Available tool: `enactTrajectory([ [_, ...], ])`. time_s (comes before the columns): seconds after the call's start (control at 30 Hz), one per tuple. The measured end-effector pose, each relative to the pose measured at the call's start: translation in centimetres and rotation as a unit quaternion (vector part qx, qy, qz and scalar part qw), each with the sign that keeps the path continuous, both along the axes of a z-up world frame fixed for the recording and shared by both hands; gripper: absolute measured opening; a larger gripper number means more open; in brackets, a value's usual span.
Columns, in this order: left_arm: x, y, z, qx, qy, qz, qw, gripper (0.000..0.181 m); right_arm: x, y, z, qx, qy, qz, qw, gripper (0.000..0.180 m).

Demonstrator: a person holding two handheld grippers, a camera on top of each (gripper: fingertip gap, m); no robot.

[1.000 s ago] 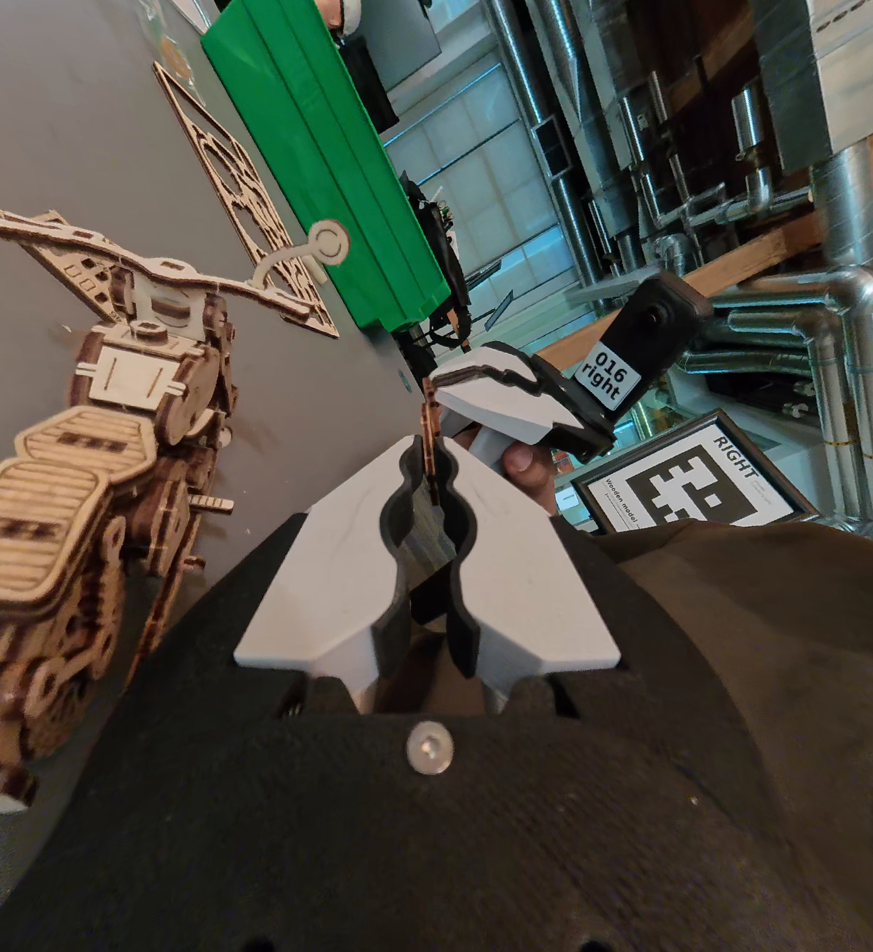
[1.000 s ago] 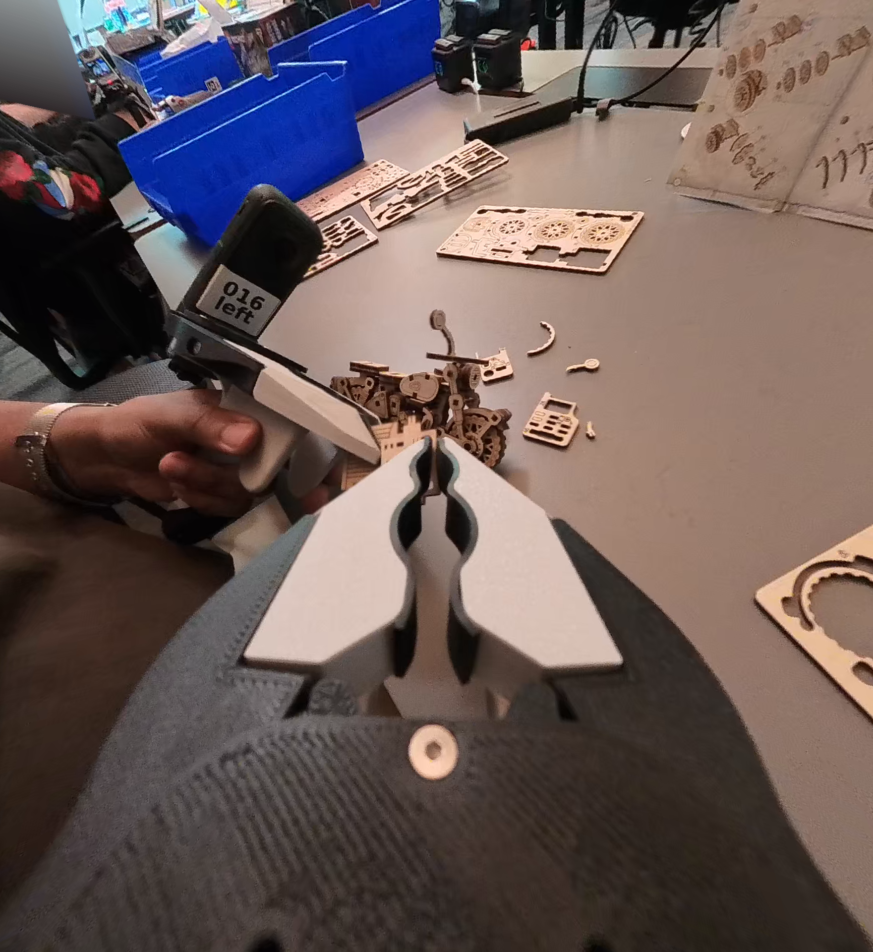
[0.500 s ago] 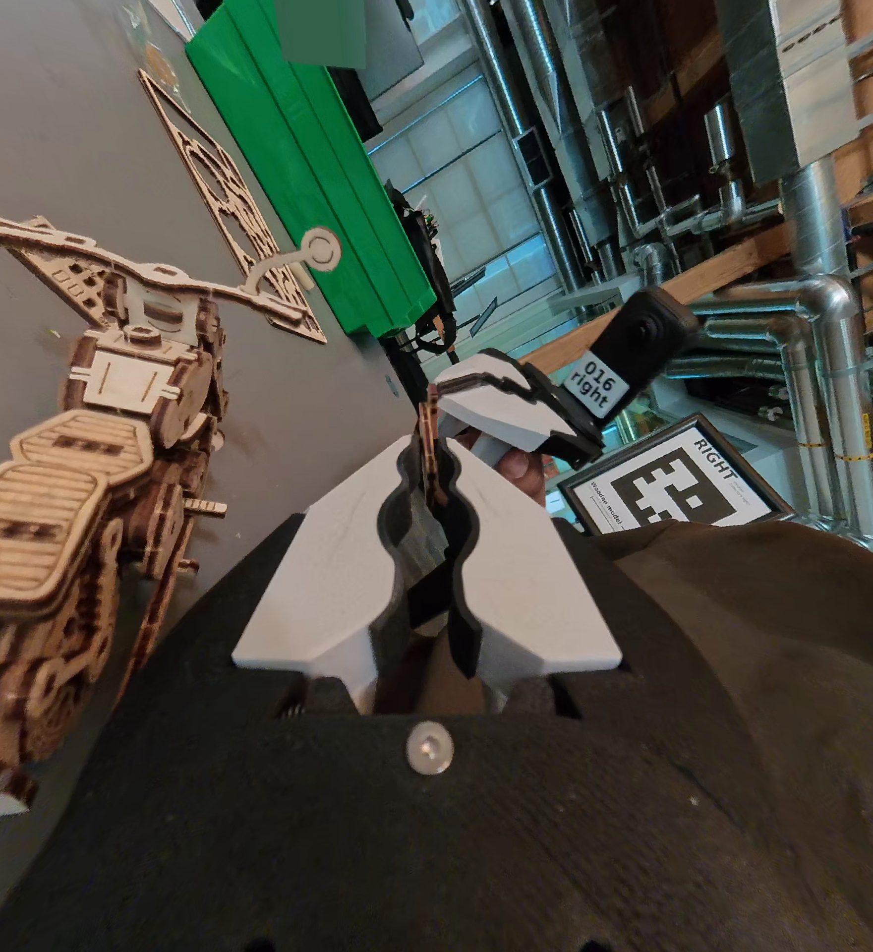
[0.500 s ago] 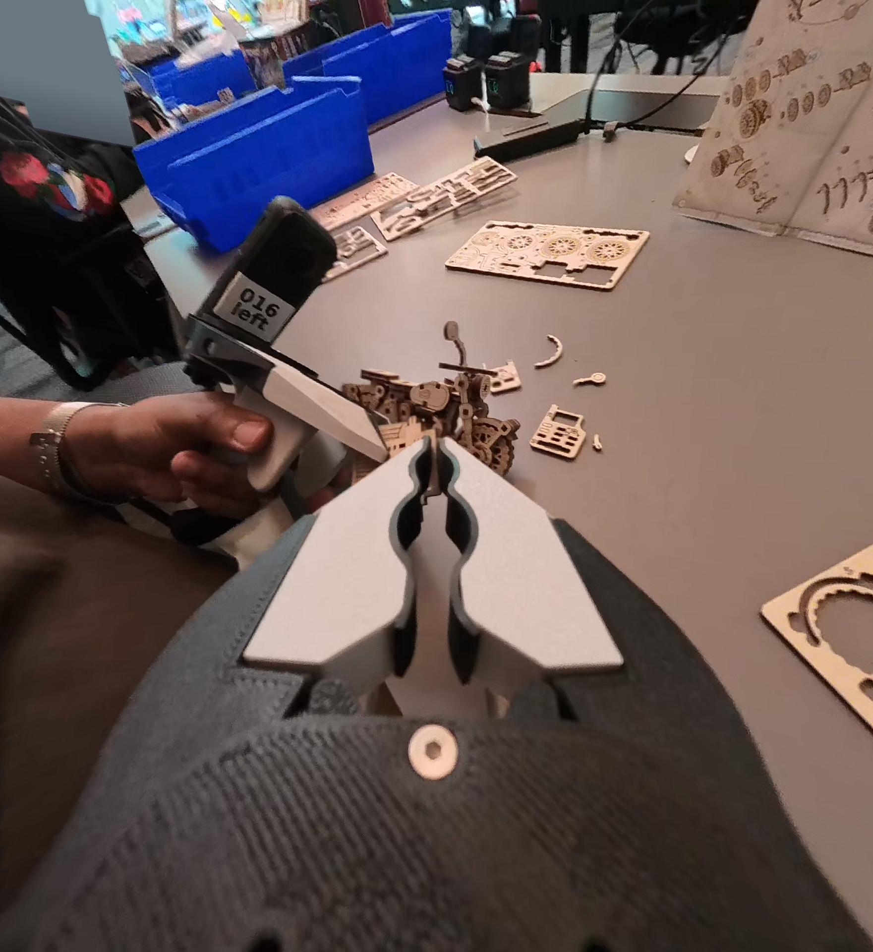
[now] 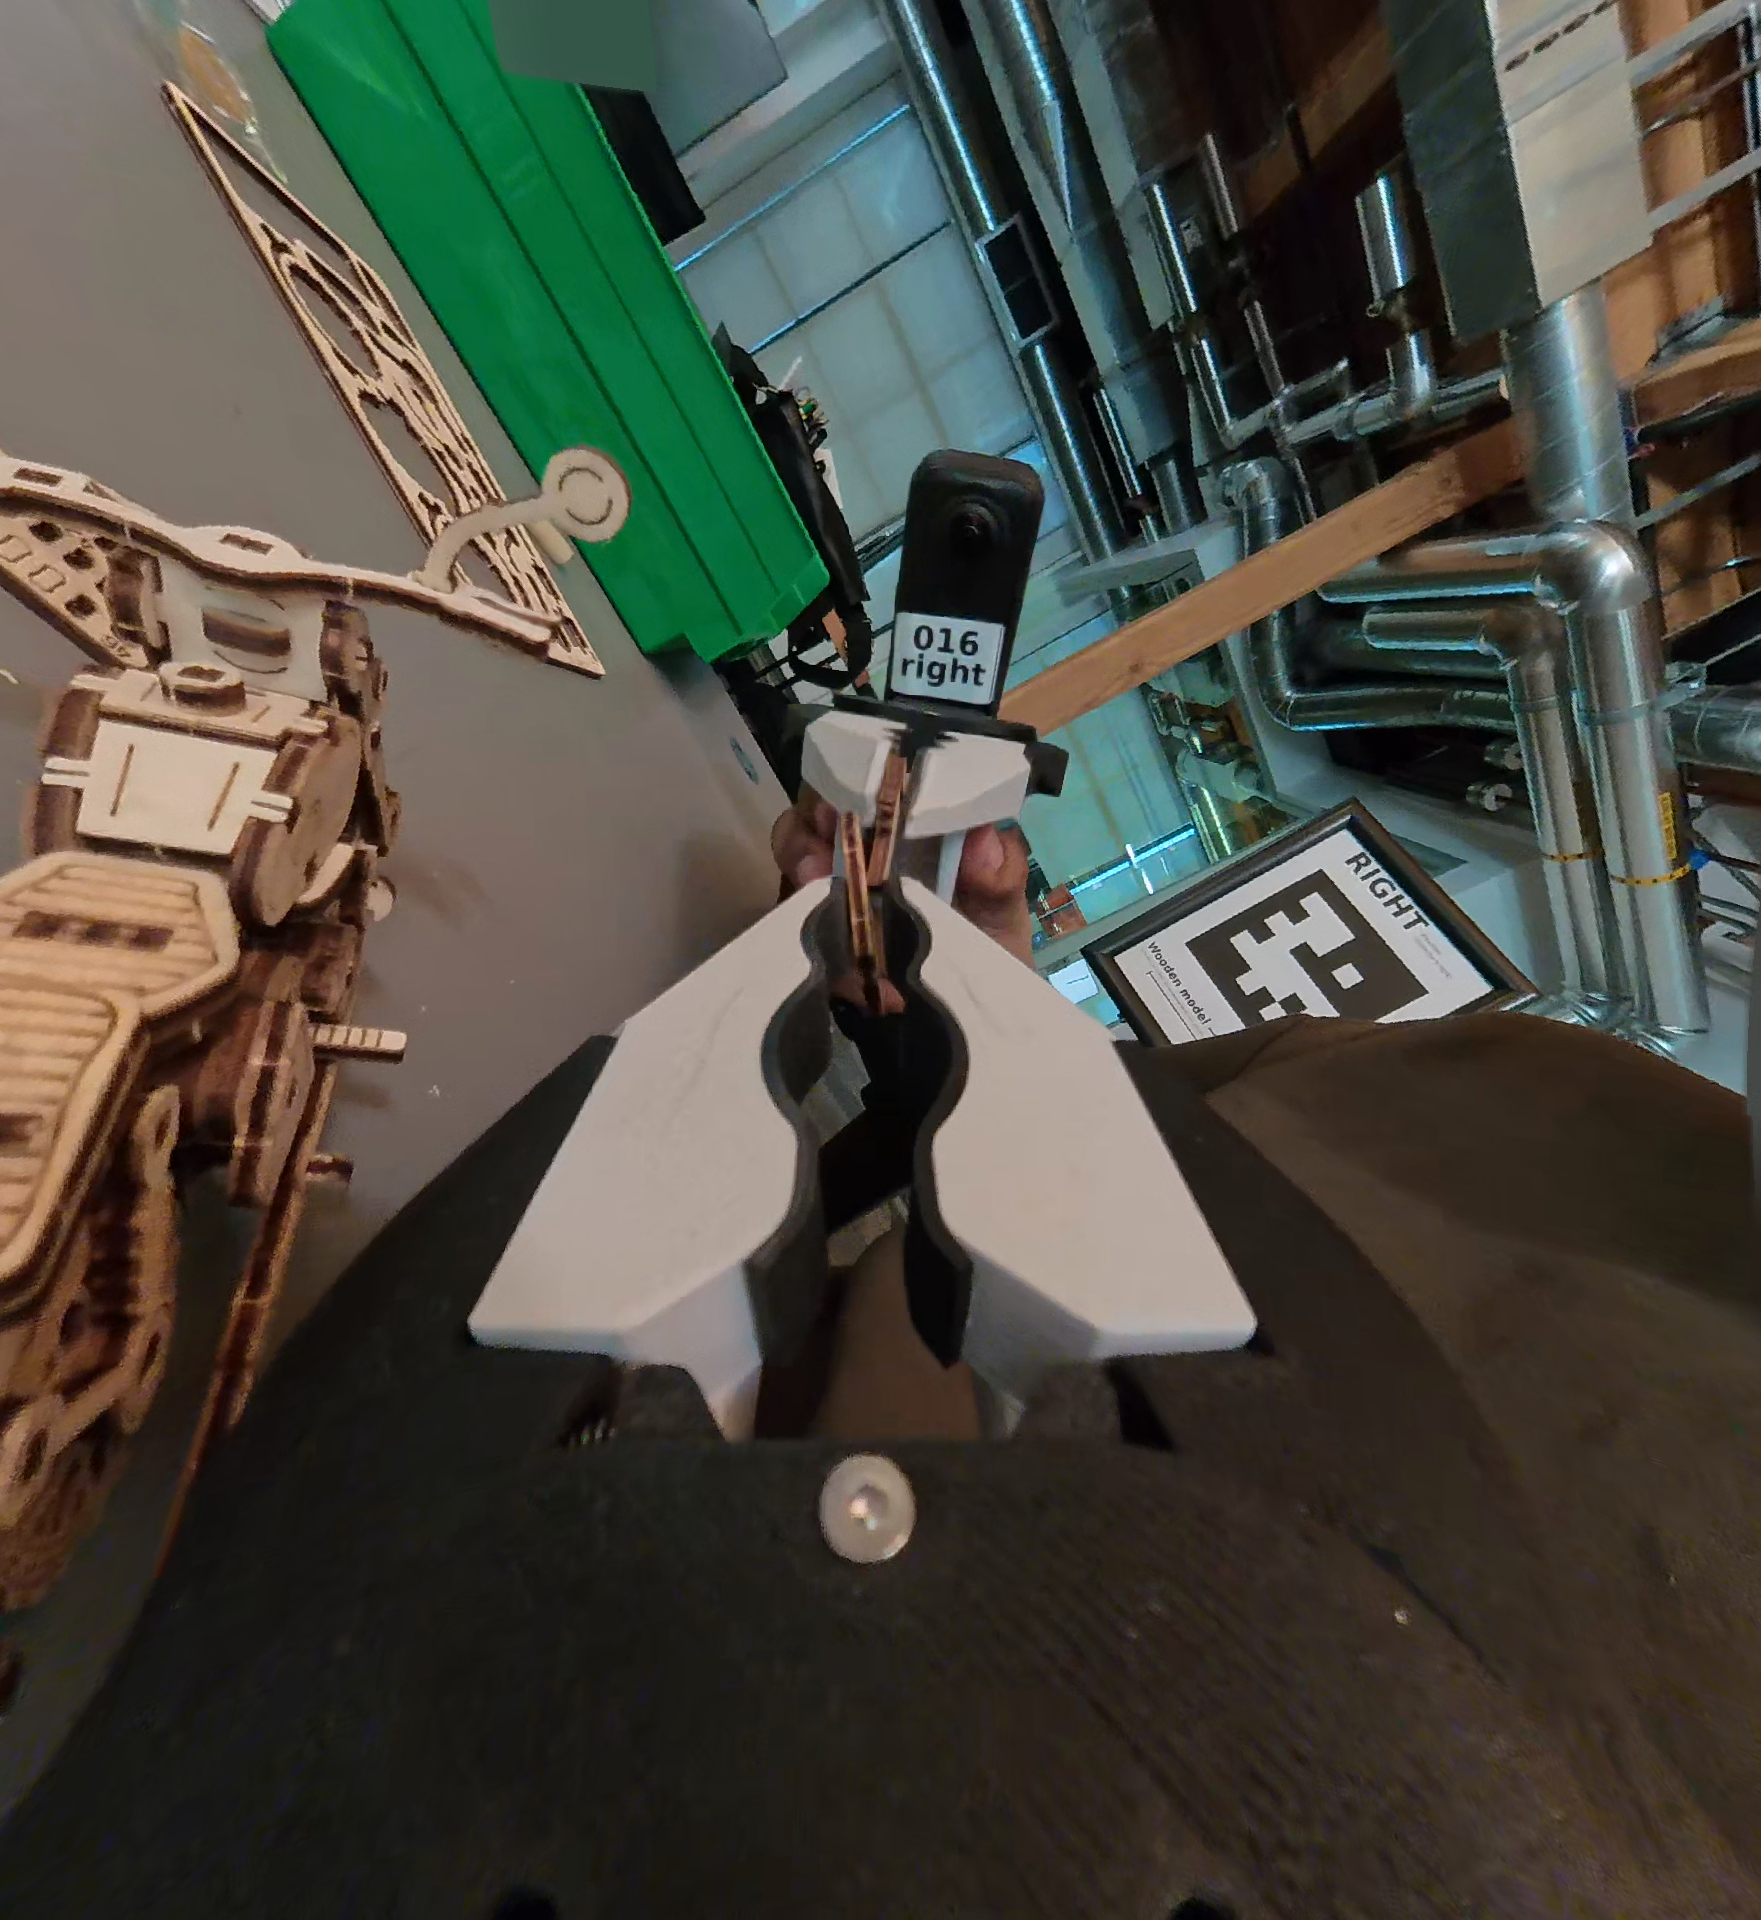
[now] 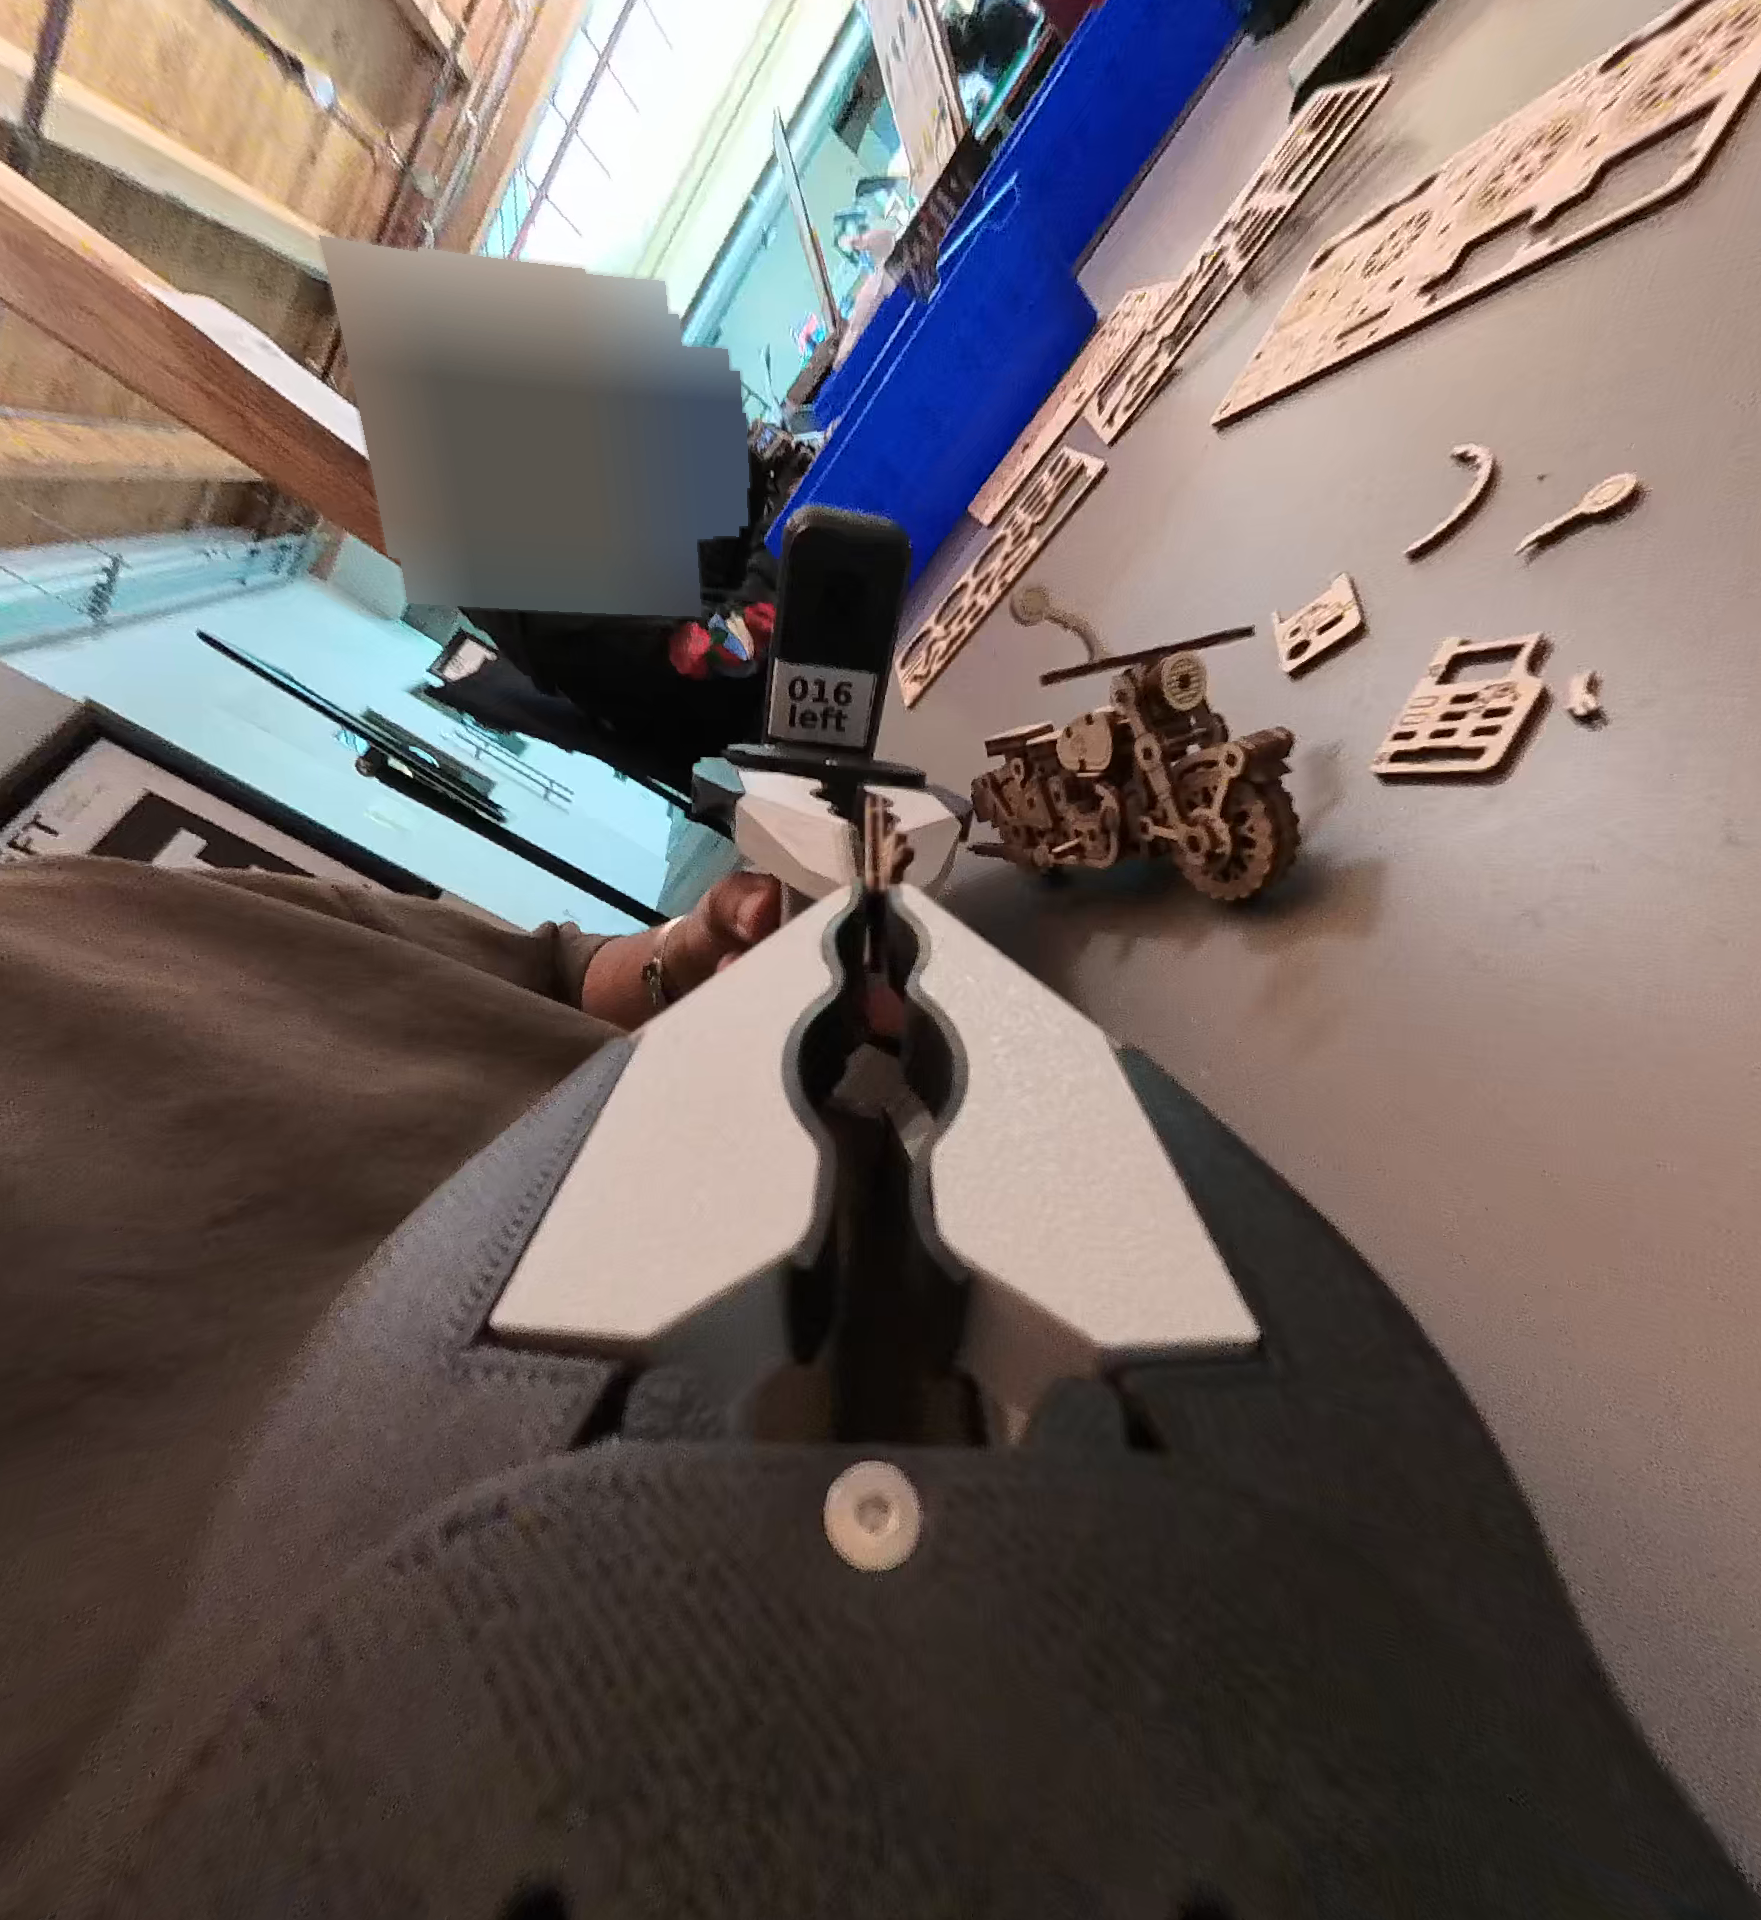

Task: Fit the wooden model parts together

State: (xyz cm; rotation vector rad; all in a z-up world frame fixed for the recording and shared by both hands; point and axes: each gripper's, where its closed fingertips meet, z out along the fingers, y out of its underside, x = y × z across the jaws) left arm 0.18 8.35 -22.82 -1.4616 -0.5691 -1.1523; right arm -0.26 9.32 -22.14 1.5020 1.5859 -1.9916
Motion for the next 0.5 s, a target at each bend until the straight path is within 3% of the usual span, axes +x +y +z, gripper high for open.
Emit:
enactTrajectory([
  [0.23,0.1,0.1,-0.3,-0.007,-0.007,-0.004,1.0,0.003,-0.1,0.6,0.0,-0.018,-0.01,-0.007,1.0,0.002],
  [0.43,0.0,0.1,-0.3,-0.01,-0.018,-0.003,1.0,0.0,-0.6,2.5,1.3,-0.114,-0.02,-0.032,0.993,0.002],
  [0.5,-0.4,0.0,-0.3,-0.009,-0.013,0.005,1.0,0.0,-0.8,3.5,0.5,-0.061,-0.014,-0.051,0.997,0.002],
])
